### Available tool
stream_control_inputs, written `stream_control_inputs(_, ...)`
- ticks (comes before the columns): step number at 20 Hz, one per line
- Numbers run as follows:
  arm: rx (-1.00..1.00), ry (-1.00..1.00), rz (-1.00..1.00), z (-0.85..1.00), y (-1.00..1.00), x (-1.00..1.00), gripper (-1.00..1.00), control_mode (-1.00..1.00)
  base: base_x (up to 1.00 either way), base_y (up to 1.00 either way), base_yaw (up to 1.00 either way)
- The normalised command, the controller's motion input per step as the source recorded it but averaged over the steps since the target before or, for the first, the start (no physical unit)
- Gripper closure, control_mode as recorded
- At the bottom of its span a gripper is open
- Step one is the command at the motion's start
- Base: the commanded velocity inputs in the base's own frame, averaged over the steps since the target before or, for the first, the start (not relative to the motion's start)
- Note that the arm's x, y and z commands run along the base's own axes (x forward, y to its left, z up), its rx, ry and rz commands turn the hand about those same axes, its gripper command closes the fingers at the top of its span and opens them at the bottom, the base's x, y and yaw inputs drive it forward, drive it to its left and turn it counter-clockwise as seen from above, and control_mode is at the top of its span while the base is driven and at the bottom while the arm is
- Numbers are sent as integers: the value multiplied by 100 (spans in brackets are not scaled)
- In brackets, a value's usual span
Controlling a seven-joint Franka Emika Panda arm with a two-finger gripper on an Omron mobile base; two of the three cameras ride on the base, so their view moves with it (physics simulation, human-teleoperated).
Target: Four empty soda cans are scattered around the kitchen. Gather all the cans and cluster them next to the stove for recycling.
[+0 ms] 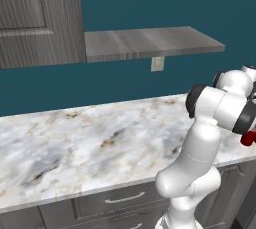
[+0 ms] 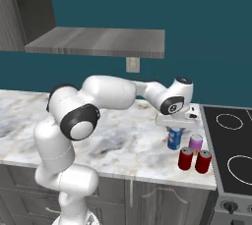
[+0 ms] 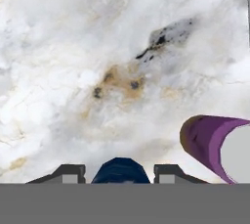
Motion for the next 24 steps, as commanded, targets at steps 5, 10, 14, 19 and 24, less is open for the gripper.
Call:
stream_control_inputs(5,0,-4,0,-25,0,11,100,-100,0,0,0)
stream_control_inputs(10,0,-1,0,-9,0,5,100,-100,0,0,0)
stream_control_inputs(14,0,0,0,-8,-15,17,100,-100,0,0,0)
stream_control_inputs(19,0,-1,0,-13,-30,18,100,-100,0,0,0)
stream_control_inputs(24,0,0,0,-2,-8,3,-100,-100,0,0,0)
